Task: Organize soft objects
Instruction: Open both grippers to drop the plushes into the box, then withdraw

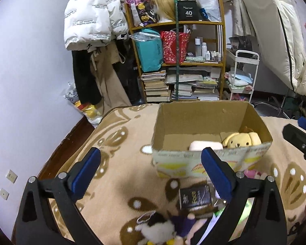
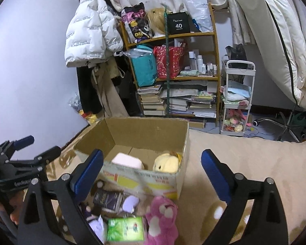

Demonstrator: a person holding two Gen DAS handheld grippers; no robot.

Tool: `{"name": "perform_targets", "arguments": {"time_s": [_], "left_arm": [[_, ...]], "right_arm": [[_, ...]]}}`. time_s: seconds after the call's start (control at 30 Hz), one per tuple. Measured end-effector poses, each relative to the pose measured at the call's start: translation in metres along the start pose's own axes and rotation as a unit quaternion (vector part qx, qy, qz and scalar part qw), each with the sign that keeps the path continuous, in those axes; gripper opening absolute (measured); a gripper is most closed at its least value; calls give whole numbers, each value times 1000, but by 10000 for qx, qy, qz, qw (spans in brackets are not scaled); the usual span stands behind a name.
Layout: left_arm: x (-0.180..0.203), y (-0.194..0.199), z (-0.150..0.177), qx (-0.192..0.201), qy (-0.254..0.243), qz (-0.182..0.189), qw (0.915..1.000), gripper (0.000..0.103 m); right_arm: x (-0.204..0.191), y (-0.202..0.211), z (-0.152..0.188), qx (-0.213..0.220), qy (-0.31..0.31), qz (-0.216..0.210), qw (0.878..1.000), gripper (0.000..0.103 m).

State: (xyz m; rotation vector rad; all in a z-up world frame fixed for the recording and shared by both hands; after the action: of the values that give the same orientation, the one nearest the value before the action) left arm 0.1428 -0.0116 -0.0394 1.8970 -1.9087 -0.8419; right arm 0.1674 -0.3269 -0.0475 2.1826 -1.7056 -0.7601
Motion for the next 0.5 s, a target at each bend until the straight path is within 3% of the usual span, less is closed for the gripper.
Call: {"name": "perform_targets", "arguments": {"time_s": [0.27, 0.5], "left_arm": [[-26, 13, 20, -363, 404, -41, 9985, 98], [-35, 20, 40, -636, 431, -78, 9970, 98]], "right_arm": [[-8, 29, 21, -180, 300, 76, 9994, 101], [-18, 38, 35, -316, 349, 51, 9989, 101]]}}
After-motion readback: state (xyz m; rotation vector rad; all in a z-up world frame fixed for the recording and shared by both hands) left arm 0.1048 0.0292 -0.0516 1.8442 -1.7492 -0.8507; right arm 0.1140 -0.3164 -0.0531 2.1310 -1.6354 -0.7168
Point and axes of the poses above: each gripper's, at about its wrist camera, not at the fingertips, and y roughly against the way its jaws point, x to its right, z to its underside, the point moved 6 cm from there along -y, roughly the way its jaws point, and after that the axes turned 3 degrees about -z, right-handed, at the moved point
